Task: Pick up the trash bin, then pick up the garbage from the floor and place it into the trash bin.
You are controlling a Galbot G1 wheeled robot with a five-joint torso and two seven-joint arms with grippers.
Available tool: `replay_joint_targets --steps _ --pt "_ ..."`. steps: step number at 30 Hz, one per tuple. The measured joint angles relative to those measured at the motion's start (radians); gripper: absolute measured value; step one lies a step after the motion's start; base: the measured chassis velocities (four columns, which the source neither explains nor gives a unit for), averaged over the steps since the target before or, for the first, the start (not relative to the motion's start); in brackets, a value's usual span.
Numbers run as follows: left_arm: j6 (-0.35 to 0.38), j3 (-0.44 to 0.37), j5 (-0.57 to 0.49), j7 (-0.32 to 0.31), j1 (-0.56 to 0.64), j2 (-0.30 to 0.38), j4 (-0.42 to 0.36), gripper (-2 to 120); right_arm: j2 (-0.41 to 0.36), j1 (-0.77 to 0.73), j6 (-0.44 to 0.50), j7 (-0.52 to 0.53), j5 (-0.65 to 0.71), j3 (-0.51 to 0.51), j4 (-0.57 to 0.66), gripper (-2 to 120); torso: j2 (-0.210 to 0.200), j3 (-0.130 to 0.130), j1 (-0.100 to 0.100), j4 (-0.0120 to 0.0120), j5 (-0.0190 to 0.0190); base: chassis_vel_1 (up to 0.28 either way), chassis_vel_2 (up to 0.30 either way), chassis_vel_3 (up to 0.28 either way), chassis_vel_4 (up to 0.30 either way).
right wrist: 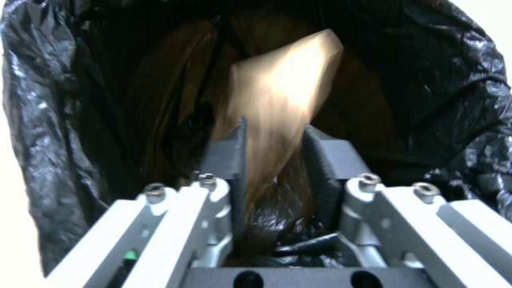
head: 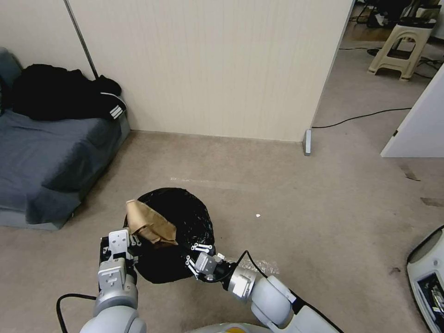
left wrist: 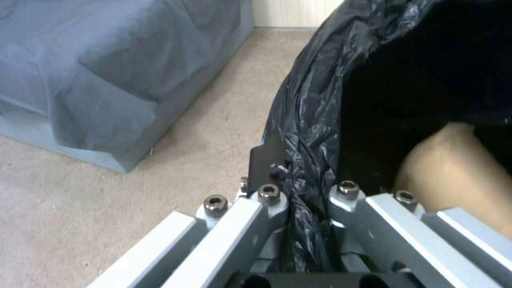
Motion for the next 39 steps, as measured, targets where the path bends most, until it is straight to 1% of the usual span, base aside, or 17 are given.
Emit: replay_joint_targets --steps 3,4,6,7,10,12,14,15,17,22,24,29,30,34,35,38,39 --pt "0.002 -0.006 -0.004 0.001 0.001 0.001 -0.004 1 -0.003 -0.001 0.002 0.0 -0.004 0.001 0.0 45 0.0 0.0 0.0 0.0 0.0 0.0 0.0 0.0 0.0" --pt "0.002 -0.006 -0.004 0.001 0.001 0.001 -0.004 1 -0.003 -0.001 0.002 0.0 -0.004 0.001 0.0 45 0.0 0.0 0.0 0.0 0.0 0.0 0.0 0.0 0.0" --pt "0.003 -0.014 -0.007 0.0 0.001 0.003 -0.007 1 -0.007 0.002 0.002 0.0 -0.004 0.001 0.002 55 0.0 0.0 0.0 0.0 0.0001 0.0 0.0 0.0 0.0" --pt "0.003 -0.014 -0.007 0.0 0.001 0.003 -0.007 1 -0.007 0.002 0.002 0.0 -0.004 0.001 0.002 55 0.0 0.0 0.0 0.0 0.0001 0.0 0.0 0.0 0.0" --pt "0.004 -0.02 -0.012 0.001 0.001 0.005 -0.009 1 -0.018 0.008 0.002 0.0 -0.003 0.001 0.015 70 0.0 0.0 0.0 0.0 0.0 0.0 0.0 0.0 0.0" --pt "0.004 -0.022 -0.012 0.001 0.001 0.005 -0.009 1 -0.022 0.009 0.001 0.0 -0.002 0.001 0.019 74 0.0 0.0 0.0 0.0 0.0 0.0 0.0 0.0 0.0" --pt "0.004 -0.023 -0.013 0.001 -0.001 0.006 -0.009 1 -0.035 0.01 0.0 0.0 0.001 0.002 0.031 86 0.0 0.0 0.0 0.0 0.0 0.0 0.0 0.0 0.0" --pt "0.004 -0.023 -0.013 0.001 -0.001 0.006 -0.009 1 -0.035 0.01 0.0 0.0 0.001 0.002 0.031 86 0.0 0.0 0.0 0.0 0.0 0.0 0.0 0.0 0.0" --pt "0.005 -0.023 -0.013 0.002 -0.004 0.006 -0.007 1 -0.052 0.009 -0.001 0.0 0.003 0.006 0.052 95 0.0 0.0 0.0 0.0 0.0001 0.0 0.0 0.0 0.0" --pt "0.005 -0.029 -0.014 0.002 -0.008 0.011 0.005 1 -0.092 0.006 -0.014 0.002 0.024 0.026 0.126 100 0.0 0.0 0.0 -0.0001 -0.0002 0.0 0.0 0.0 0.0" --pt "0.004 -0.031 -0.013 0.004 -0.01 0.016 0.015 1 -0.115 0.006 -0.025 0.014 0.048 0.053 0.188 100 0.0 0.0 0.0 0.0001 -0.0001 0.0 0.0 0.0 0.0" --pt "-0.003 -0.032 -0.009 0.012 -0.012 0.027 0.034 1 -0.117 -0.017 -0.044 0.051 0.095 0.151 0.3 100 0.0 0.0 0.0 0.0 0.0 0.0 0.0 0.0 0.0" --pt "-0.003 -0.032 -0.009 0.012 -0.012 0.027 0.034 1 -0.117 -0.017 -0.044 0.051 0.095 0.151 0.3 100 0.0 0.0 0.0 0.0 0.0 0.0 0.0 0.0 0.0" --pt "-0.03 -0.04 -0.01 0.024 -0.016 0.038 0.051 1 -0.07 -0.114 -0.069 0.119 0.139 0.252 0.422 100 0.0 0.0 0.0 0.0001 -0.0001 0.0 0.0 0.0 0.0" --pt "-0.03 -0.04 -0.01 0.024 -0.016 0.038 0.051 1 -0.07 -0.114 -0.069 0.119 0.139 0.252 0.422 100 0.0 0.0 0.0 0.0001 -0.0001 0.0 0.0 0.0 0.0" --pt "-0.059 -0.049 -0.01 0.054 -0.015 0.046 0.058 1 -0.003 -0.221 -0.077 0.166 0.157 0.334 0.484 100 0.0 0.0 0.0 -0.0003 0.0001 0.0 0.0 0.0 0.0" --pt "-0.059 -0.049 -0.01 0.054 -0.015 0.046 0.058 1 -0.003 -0.221 -0.077 0.166 0.157 0.334 0.484 100 0.0 0.0 0.0 -0.0003 0.0001 0.0 0.0 0.0 0.0"
